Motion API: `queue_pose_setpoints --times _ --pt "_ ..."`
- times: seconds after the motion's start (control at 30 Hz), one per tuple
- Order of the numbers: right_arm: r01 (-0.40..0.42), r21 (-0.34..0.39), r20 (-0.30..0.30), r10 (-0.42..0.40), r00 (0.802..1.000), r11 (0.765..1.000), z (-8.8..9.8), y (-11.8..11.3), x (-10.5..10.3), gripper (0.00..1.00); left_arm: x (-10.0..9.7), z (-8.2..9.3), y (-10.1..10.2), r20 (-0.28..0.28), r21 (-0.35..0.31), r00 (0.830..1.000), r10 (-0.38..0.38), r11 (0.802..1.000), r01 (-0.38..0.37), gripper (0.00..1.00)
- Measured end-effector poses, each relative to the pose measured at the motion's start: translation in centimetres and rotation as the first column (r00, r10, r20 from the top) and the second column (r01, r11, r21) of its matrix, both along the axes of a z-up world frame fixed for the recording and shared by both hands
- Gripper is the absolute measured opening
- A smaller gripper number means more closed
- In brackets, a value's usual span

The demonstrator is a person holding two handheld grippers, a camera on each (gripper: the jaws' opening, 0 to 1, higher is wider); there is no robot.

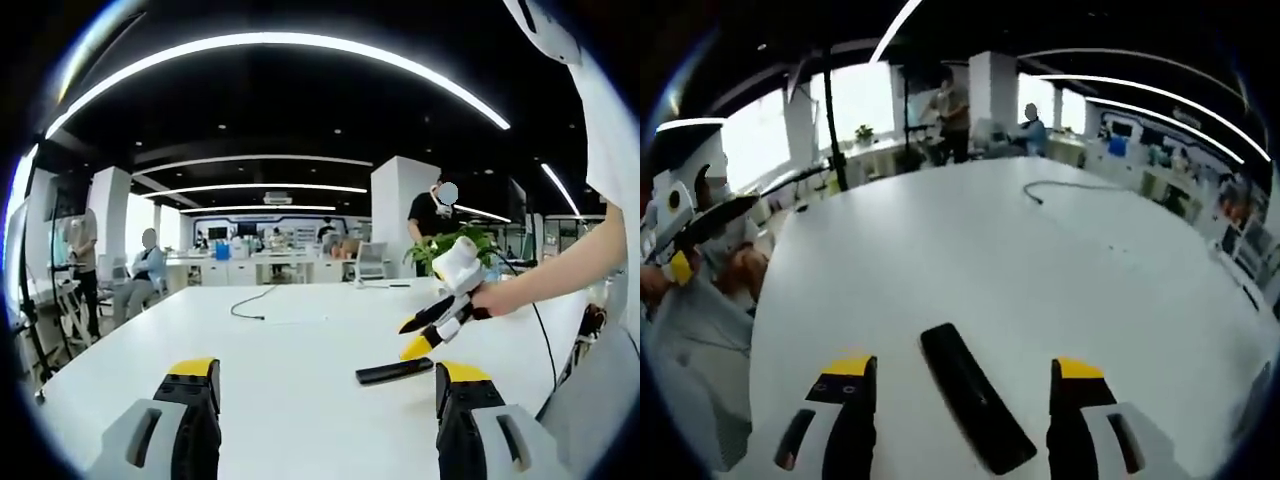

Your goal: Press the specified remote control buttons in sequence, fully releasing each button before pressing the next.

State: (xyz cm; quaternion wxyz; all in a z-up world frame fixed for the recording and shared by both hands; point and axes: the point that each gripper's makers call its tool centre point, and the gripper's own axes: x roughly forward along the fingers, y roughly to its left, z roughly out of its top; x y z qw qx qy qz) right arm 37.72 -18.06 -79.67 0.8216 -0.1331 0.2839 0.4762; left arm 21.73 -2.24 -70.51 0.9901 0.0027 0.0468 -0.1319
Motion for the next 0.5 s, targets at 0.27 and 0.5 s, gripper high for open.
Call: queue_pose_setpoints --times 0.27,0.5 --pt "0.059 0.066 0.011 -0.06 0.998 0.996 2.1 -0.1 -1.4 0.8 0.0 0.0 -0.1 -0.001 -0.009 1.0 -0.01 1.0 0.01 0.92" --pt "0.115 0.106 0.061 -0.121 0.991 0.988 4.3 -0.9 -2.1 0.9 -0.1 0.2 -0.3 0.011 -0.025 1.0 -0.022 0.999 0.023 0.93"
